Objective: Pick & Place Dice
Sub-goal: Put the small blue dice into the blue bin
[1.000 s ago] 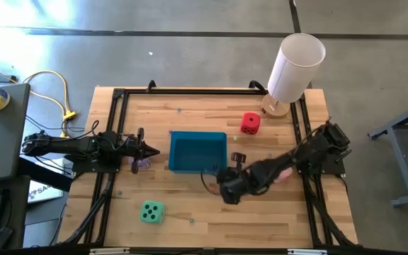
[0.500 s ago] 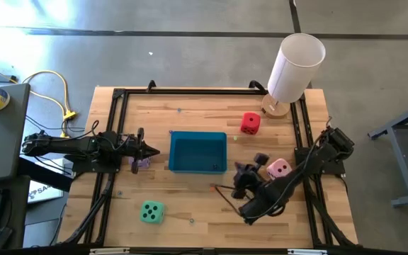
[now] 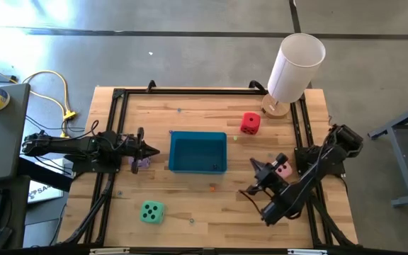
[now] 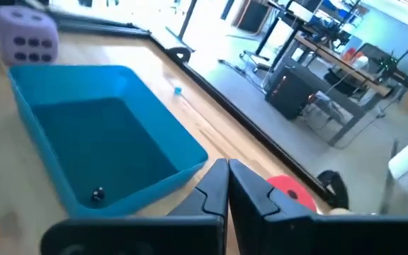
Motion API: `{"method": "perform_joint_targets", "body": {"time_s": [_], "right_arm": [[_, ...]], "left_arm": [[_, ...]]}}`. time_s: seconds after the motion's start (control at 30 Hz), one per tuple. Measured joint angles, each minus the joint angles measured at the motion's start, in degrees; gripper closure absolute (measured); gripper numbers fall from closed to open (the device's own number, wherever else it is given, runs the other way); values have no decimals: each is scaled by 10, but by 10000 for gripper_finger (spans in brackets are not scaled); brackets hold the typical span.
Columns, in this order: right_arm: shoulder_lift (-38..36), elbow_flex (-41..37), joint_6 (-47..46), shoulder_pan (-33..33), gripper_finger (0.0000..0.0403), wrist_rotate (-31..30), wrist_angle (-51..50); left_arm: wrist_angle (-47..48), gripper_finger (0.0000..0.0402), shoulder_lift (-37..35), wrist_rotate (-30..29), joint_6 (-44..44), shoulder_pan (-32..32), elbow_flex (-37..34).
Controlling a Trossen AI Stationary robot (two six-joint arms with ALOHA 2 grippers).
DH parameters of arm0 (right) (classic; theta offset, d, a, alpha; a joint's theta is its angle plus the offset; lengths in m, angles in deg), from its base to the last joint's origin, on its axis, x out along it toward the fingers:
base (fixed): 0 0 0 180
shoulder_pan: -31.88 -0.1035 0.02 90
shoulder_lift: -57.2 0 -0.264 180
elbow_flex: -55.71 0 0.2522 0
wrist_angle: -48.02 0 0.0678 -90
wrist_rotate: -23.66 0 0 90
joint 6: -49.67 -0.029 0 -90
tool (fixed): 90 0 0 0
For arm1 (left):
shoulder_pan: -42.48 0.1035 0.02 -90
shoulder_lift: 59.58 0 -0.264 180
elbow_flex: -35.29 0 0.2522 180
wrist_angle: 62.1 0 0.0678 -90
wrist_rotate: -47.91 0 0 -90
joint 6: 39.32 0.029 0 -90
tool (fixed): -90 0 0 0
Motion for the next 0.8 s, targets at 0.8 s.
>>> {"method": "perform_joint_targets", "body": {"time_s": [0.8], "right_arm": [[-20, -139, -56, 0, 401, -105, 190]], "left_arm": [[20, 401, 124, -96, -99, 16, 120]]}}
